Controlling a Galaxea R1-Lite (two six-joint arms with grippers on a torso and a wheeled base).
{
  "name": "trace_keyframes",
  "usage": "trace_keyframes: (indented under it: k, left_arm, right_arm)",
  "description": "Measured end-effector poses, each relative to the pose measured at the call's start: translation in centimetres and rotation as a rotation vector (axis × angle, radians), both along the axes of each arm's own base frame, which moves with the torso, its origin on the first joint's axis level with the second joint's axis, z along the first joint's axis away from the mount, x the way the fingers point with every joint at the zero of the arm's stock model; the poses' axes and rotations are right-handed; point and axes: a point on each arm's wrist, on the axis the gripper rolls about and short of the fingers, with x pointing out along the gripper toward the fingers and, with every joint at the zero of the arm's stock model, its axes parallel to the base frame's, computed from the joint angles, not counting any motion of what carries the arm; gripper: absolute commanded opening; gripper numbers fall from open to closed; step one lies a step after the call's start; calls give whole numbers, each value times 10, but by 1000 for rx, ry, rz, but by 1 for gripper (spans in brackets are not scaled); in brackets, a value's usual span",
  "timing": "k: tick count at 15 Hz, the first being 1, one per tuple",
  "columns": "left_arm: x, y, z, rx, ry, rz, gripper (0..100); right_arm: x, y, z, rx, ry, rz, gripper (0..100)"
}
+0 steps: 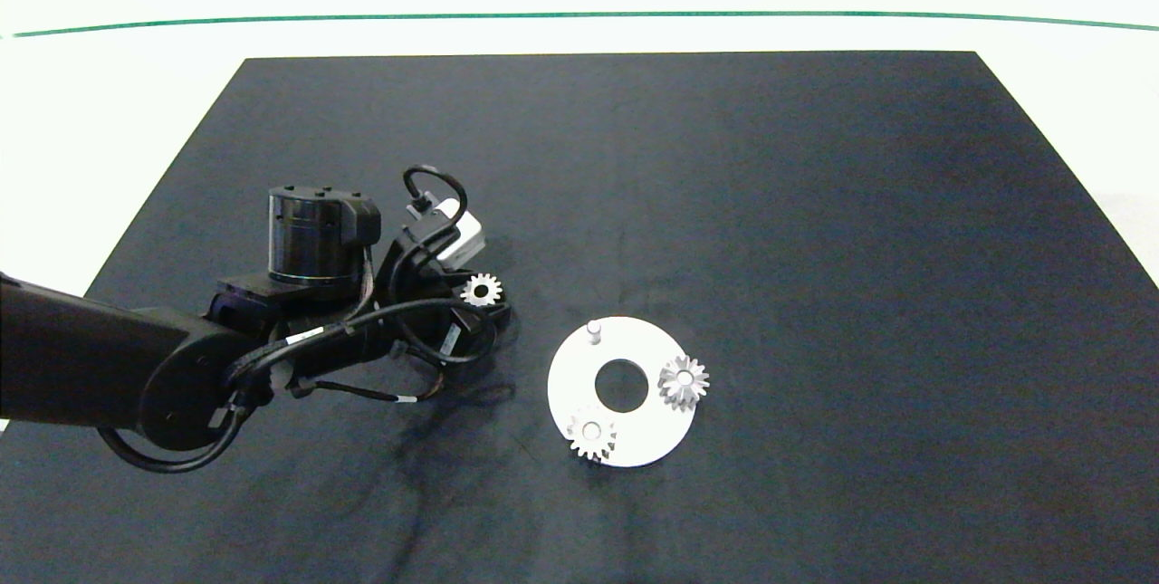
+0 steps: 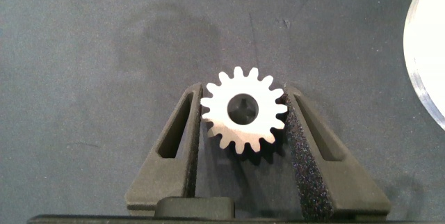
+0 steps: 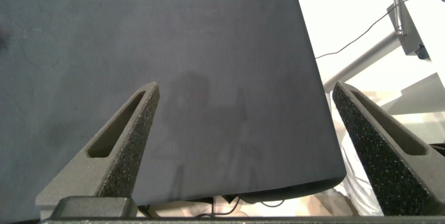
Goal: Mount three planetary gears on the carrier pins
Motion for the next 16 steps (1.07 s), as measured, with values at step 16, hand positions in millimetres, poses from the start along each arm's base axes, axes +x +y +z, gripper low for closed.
trace_keyframes:
  k: [16]
  left_arm:
    - [-6,1,2,-1,24,-13,10]
  right_arm:
    - [0,0,0,0,-1,0,100]
